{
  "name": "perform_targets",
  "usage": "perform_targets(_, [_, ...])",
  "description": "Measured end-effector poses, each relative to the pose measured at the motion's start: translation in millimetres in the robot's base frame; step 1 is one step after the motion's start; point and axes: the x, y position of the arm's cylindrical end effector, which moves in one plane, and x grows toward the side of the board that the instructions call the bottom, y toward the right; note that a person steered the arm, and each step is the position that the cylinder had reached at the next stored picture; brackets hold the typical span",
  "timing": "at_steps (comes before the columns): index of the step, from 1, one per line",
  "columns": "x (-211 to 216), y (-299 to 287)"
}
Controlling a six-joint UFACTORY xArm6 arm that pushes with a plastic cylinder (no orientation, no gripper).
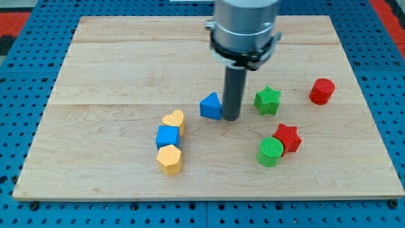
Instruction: Slide the green star towards top right
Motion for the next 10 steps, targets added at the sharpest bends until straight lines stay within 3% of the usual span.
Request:
perform_targets(1, [36,-20])
perform_targets(2, [45,48])
perform_targets(4, [-39,97])
perform_targets(6, [-113,93])
perform_targets(8, [-136,36])
perform_targets(9, [-176,82])
perform_targets(10, [-171,112])
